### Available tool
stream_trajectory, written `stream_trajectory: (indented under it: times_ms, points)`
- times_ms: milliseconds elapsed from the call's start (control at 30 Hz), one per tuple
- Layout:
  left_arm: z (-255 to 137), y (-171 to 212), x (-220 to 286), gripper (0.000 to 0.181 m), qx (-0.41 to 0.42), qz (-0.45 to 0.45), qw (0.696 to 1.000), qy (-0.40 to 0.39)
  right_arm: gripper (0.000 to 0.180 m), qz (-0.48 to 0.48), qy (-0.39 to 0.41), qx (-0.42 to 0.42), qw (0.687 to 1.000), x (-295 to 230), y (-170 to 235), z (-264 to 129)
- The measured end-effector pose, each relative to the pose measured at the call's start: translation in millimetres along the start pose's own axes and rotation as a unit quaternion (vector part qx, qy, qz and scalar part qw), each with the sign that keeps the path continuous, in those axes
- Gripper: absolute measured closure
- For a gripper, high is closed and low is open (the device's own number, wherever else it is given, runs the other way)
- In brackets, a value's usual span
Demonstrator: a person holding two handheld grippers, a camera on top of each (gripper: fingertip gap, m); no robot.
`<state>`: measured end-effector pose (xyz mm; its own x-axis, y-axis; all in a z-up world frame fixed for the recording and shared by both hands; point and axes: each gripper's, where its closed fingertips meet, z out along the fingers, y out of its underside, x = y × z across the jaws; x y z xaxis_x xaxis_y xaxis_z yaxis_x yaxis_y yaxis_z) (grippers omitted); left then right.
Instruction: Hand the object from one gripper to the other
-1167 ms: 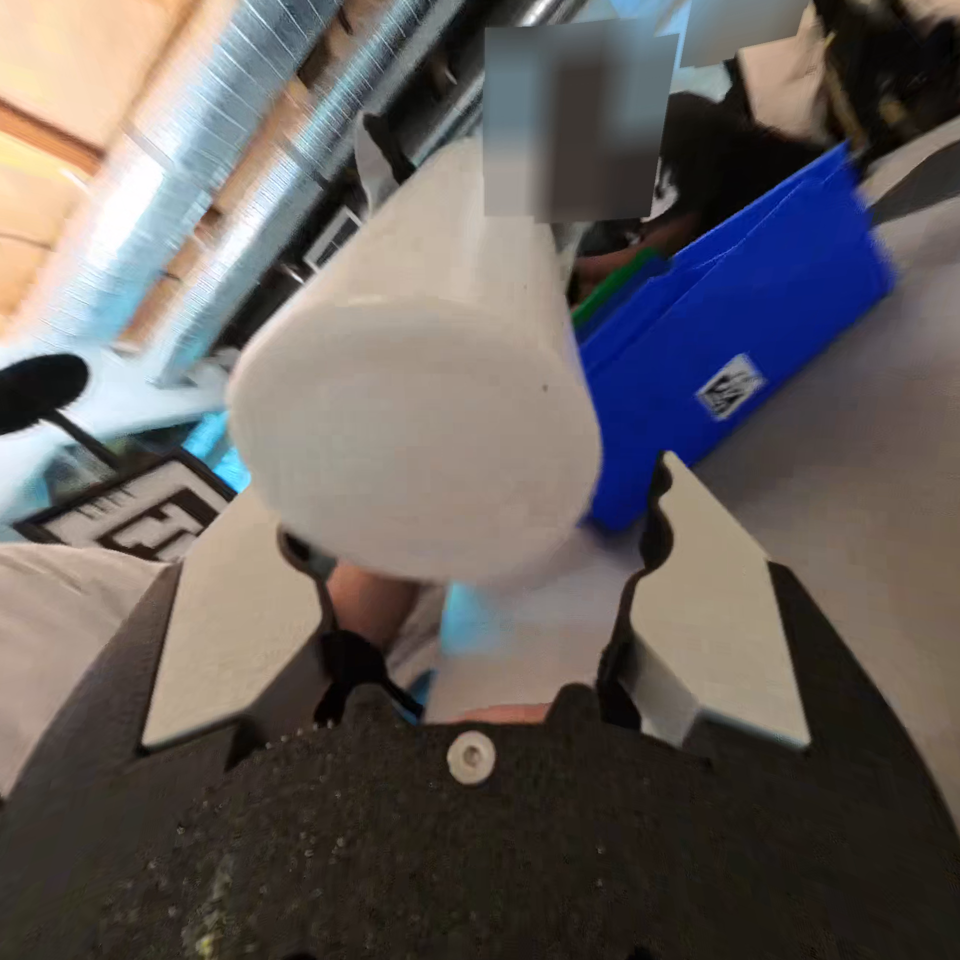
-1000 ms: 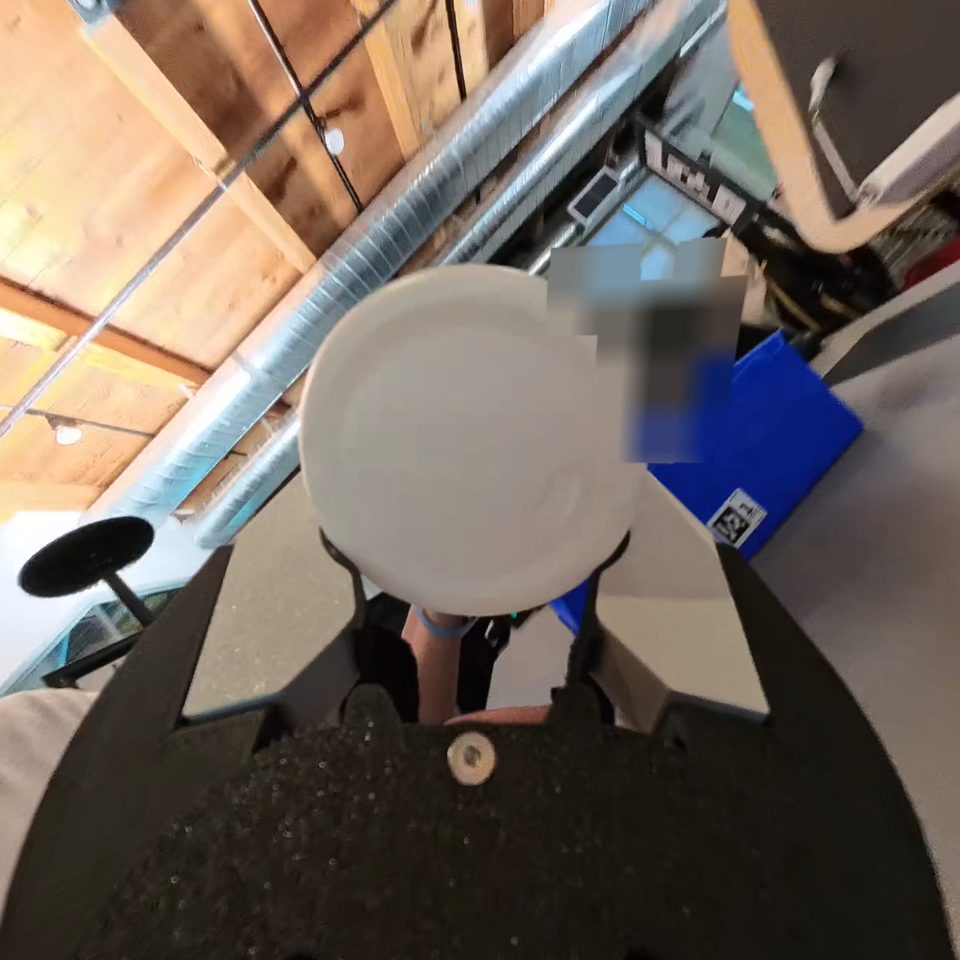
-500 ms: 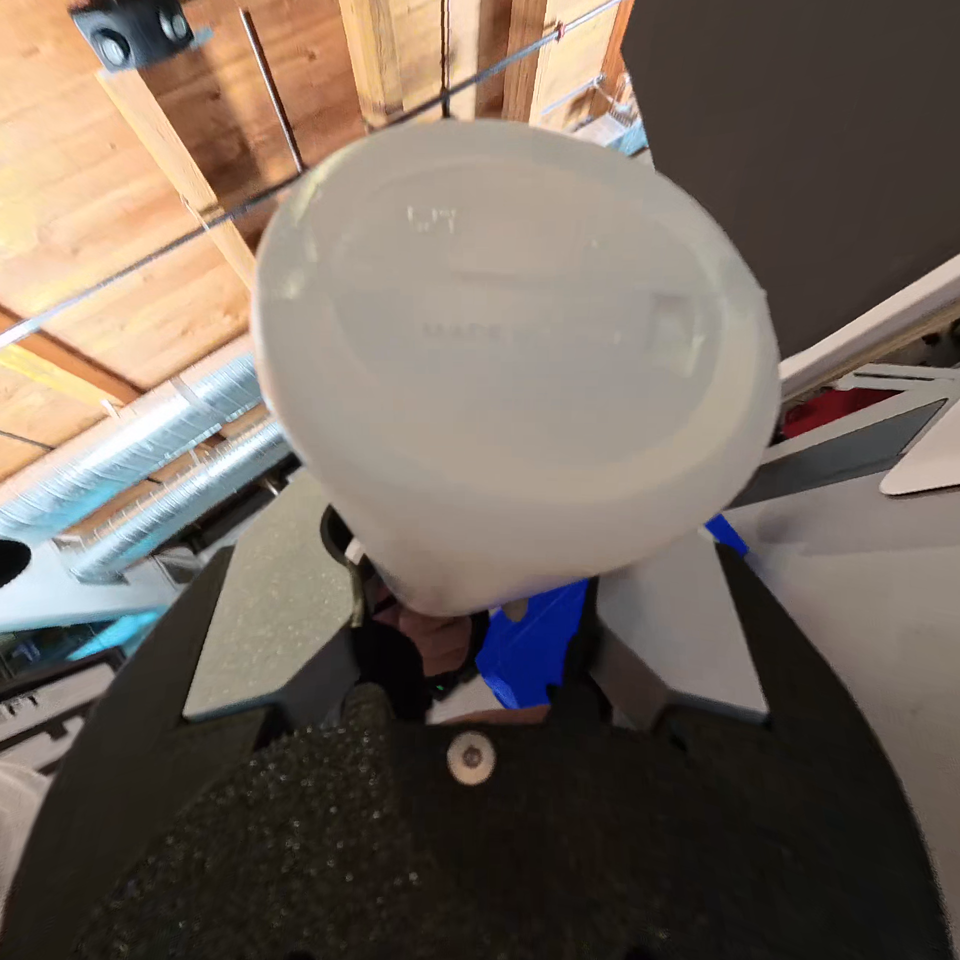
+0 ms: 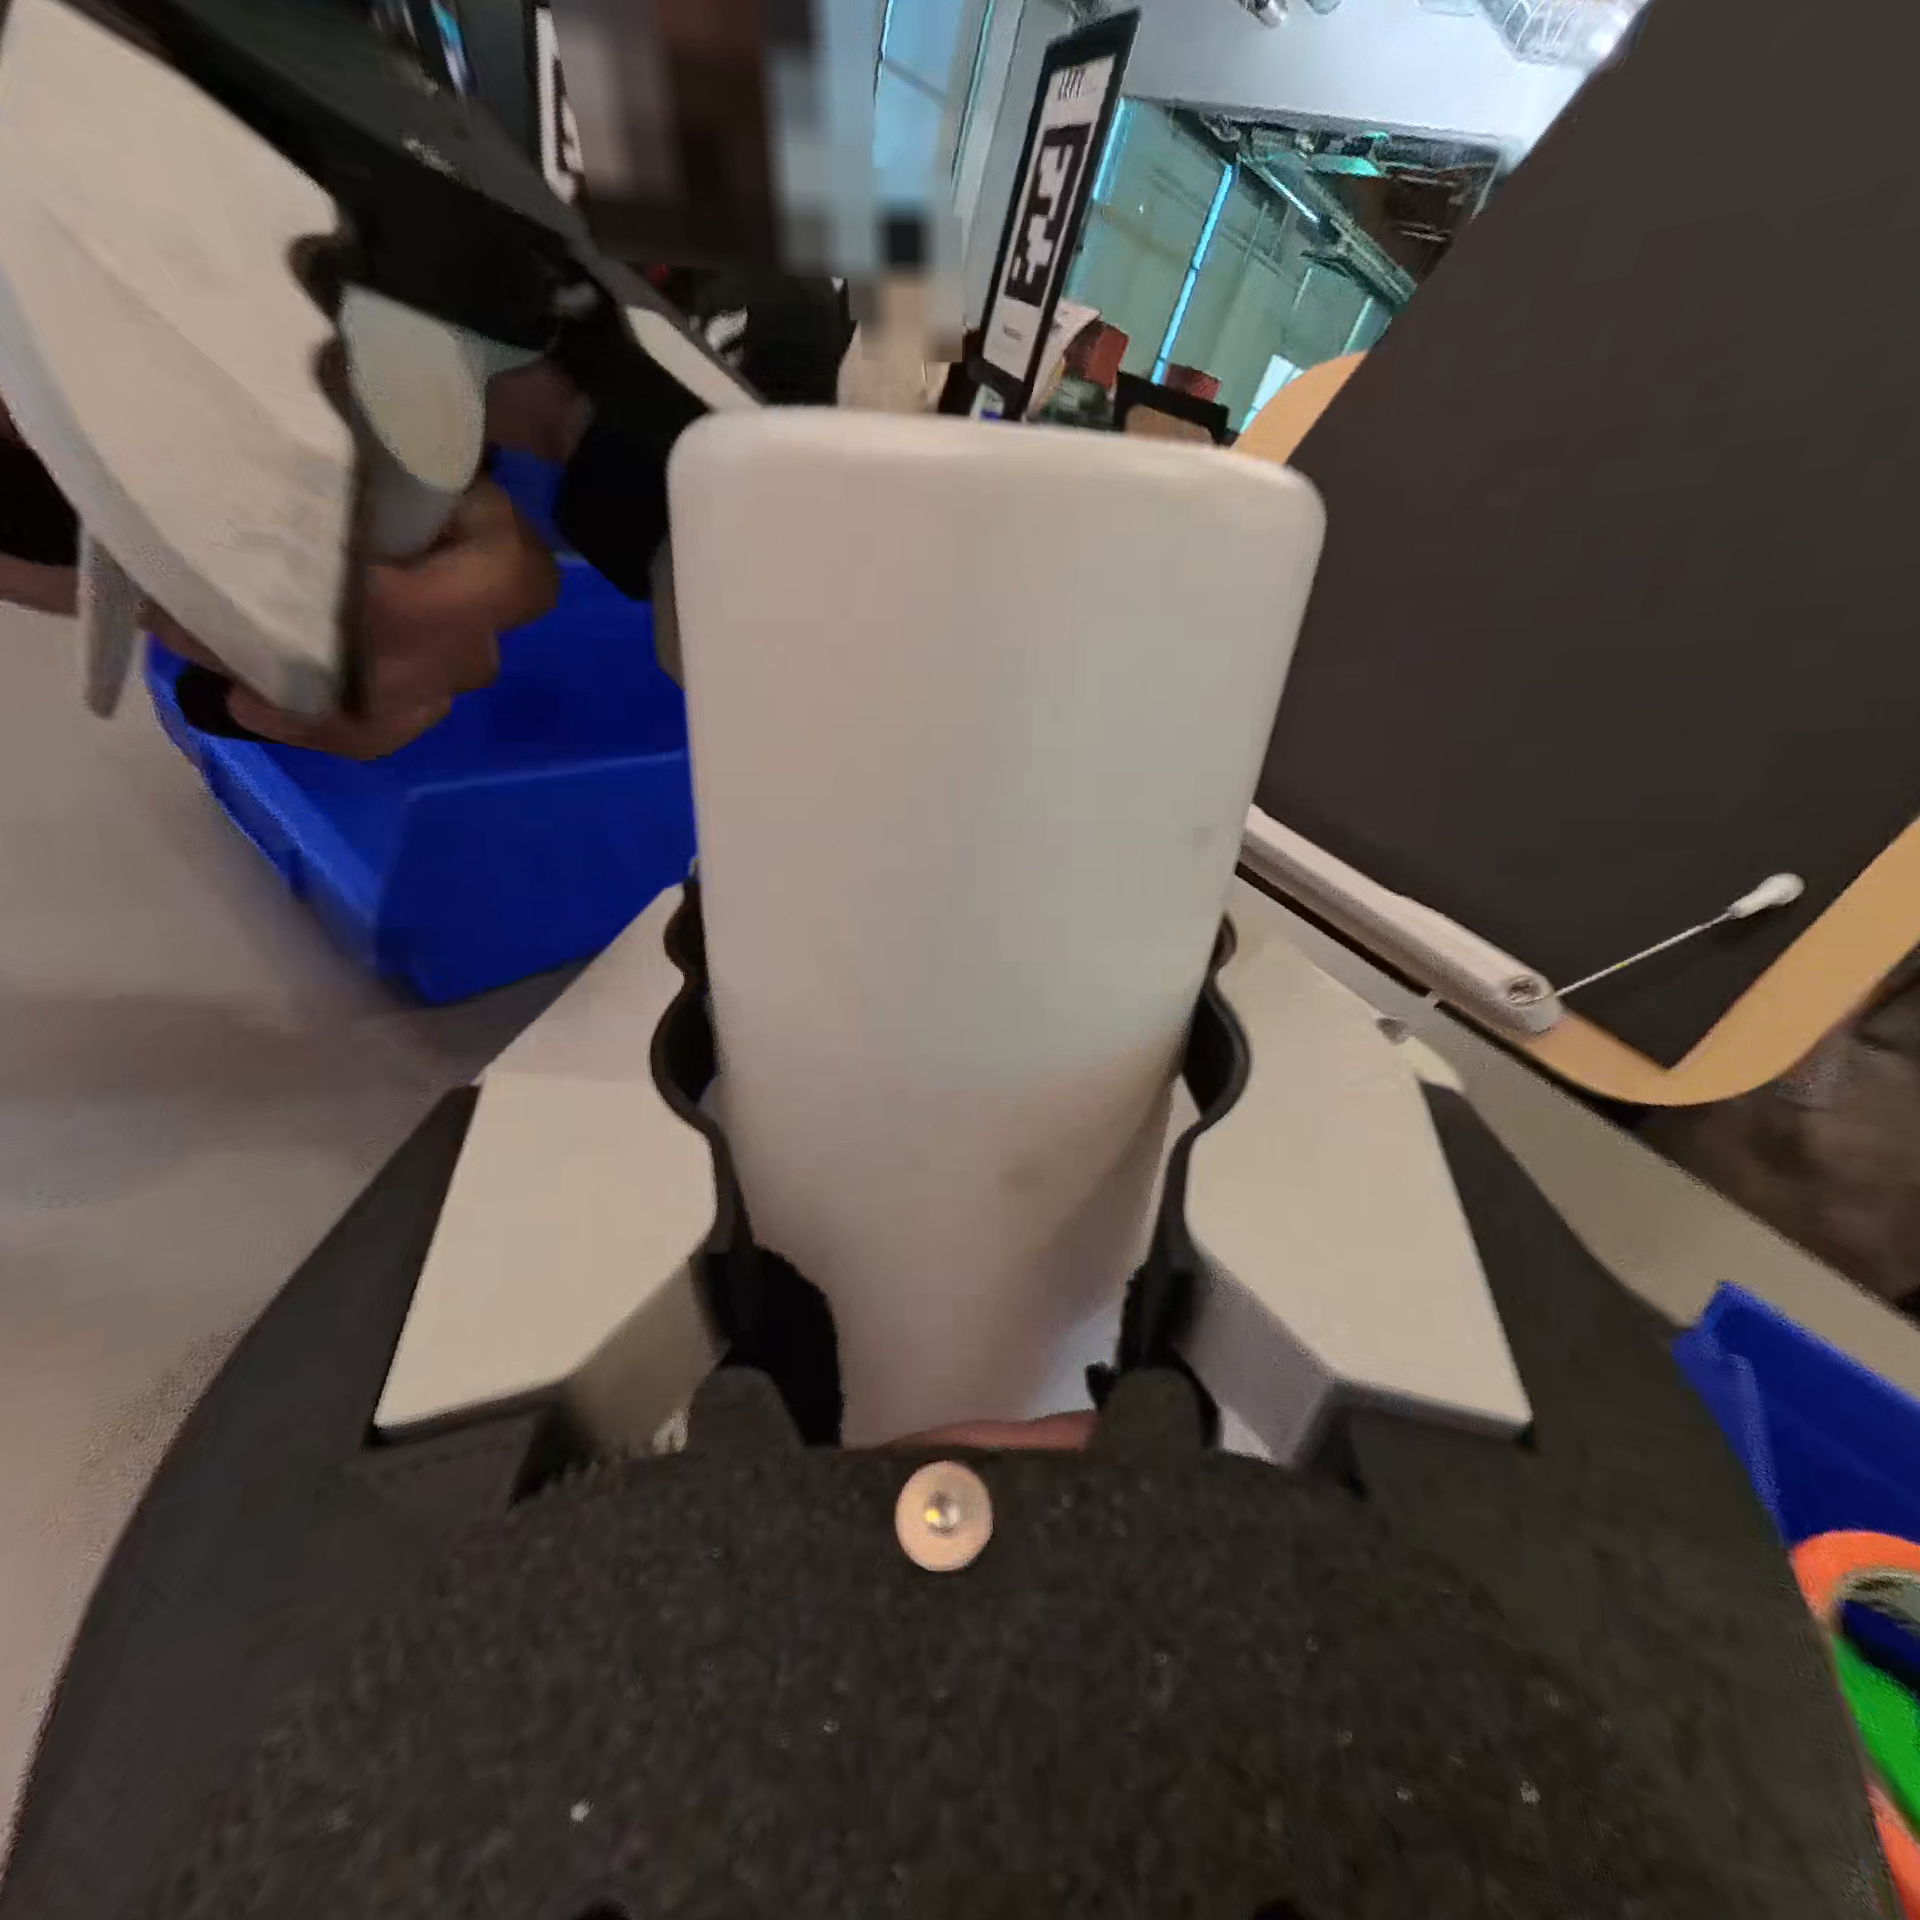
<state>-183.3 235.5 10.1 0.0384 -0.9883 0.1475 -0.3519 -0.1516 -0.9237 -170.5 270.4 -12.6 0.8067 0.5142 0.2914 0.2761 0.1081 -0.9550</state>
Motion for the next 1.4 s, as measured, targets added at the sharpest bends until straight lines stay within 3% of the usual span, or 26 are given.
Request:
stream_trajectory:
  times_ms: [167, 200, 300, 433, 667, 800, 867, 1033, 1133, 1233, 1300, 1400]
  points:
    - [16.4, -8.9, 18.5, 0.067, 0.045, -0.091, 0.991, 0.083, 0.086, -0.123, 0.056, -0.028, 0.990, -10.3, -8.3, 0.0]
    - [16.7, -11.3, 23.5, 0.081, 0.055, -0.107, 0.987, 0.106, 0.086, -0.115, 0.054, -0.031, 0.991, -9.2, -7.7, -0.3]
    - [22.2, -4.2, 19.9, 0.082, 0.024, -0.087, 0.993, 0.075, 0.085, -0.120, 0.049, -0.055, 0.990, -6.8, 3.0, 1.3]
    - [23.5, -5.8, 20.9, 0.083, 0.013, -0.052, 0.997, 0.049, 0.085, -0.115, 0.067, -0.023, 0.991, -4.2, -1.6, 1.0]
    - [0.1, -17.4, -5.4, 0.084, 0.071, -0.135, 0.986, 0.068, 0.091, -0.061, 0.024, 0.012, 0.998, -5.7, -14.4, -11.9]
    - [-33.8, -33.0, -30.8, 0.085, 0.146, -0.202, 0.964, 0.092, 0.086, 0.036, -0.085, 0.010, 0.996, -7.1, -12.0, -25.7]
    - [-53.0, -41.7, -41.2, 0.085, 0.186, -0.226, 0.950, 0.104, 0.084, 0.133, -0.126, 0.006, 0.983, 5.6, -1.2, -30.1]
    - [-89.2, -63.0, -50.0, 0.084, 0.277, -0.257, 0.915, 0.143, 0.062, 0.402, -0.201, 0.020, 0.893, 11.2, 23.7, -18.6]
    - [-89.5, -70.4, -47.7, 0.084, 0.314, -0.264, 0.899, 0.154, 0.052, 0.544, -0.231, 0.115, 0.799, -8.6, 2.3, -4.0]
    - [-72.6, -71.6, -38.8, 0.084, 0.325, -0.273, 0.889, 0.172, 0.053, 0.633, -0.243, 0.200, 0.707, -18.1, -27.2, 5.4]
    - [-57.2, -68.4, -30.8, 0.084, 0.318, -0.279, 0.887, 0.187, 0.057, 0.656, -0.215, 0.278, 0.668, 2.3, -44.3, 0.5]
    - [-34.4, -59.4, -18.8, 0.084, 0.289, -0.270, 0.897, 0.196, 0.075, 0.672, -0.151, 0.355, 0.632, 43.6, -48.0, -14.1]
